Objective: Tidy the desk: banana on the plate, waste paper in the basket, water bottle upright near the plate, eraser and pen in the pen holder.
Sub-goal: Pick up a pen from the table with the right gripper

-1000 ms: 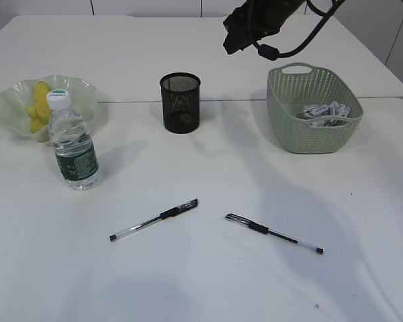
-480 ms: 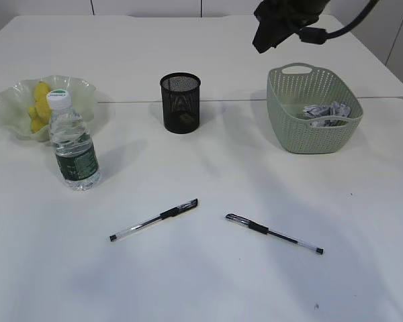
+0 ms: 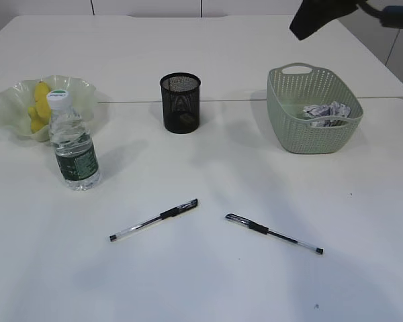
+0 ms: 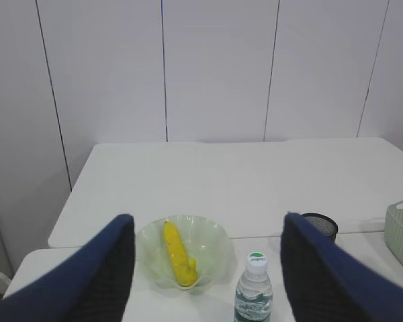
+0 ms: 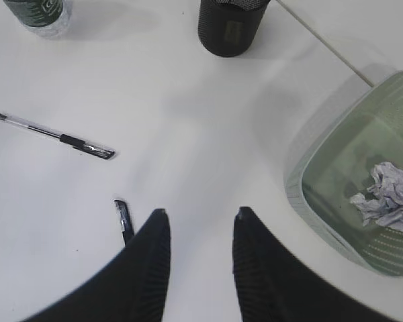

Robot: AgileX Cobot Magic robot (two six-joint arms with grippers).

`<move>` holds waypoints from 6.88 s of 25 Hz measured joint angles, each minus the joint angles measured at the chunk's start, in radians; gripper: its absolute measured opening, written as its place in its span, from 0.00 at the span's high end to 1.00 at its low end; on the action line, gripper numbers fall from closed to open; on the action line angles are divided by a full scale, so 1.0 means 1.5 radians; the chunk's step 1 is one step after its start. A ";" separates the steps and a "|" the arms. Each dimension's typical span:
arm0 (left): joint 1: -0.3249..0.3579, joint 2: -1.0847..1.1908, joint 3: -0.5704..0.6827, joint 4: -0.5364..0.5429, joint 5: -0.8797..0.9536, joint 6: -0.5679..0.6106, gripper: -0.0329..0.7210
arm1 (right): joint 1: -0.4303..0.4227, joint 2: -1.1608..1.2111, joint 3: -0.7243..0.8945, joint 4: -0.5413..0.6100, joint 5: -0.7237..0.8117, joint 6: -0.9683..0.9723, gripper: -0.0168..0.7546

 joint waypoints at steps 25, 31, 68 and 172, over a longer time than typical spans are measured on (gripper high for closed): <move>0.000 0.000 0.000 -0.022 0.009 0.000 0.40 | 0.000 -0.403 0.474 0.000 -0.055 -0.051 0.67; 0.000 0.000 0.000 -0.042 0.012 0.000 0.41 | 0.061 -0.407 0.578 -0.040 -0.144 -0.054 0.67; 0.000 0.000 0.000 -0.075 0.144 0.002 0.41 | 0.103 -0.002 0.539 0.064 -0.370 -0.196 0.67; 0.000 0.000 0.000 -0.069 0.334 0.003 0.47 | 0.103 0.210 0.409 0.032 -0.284 -0.302 0.67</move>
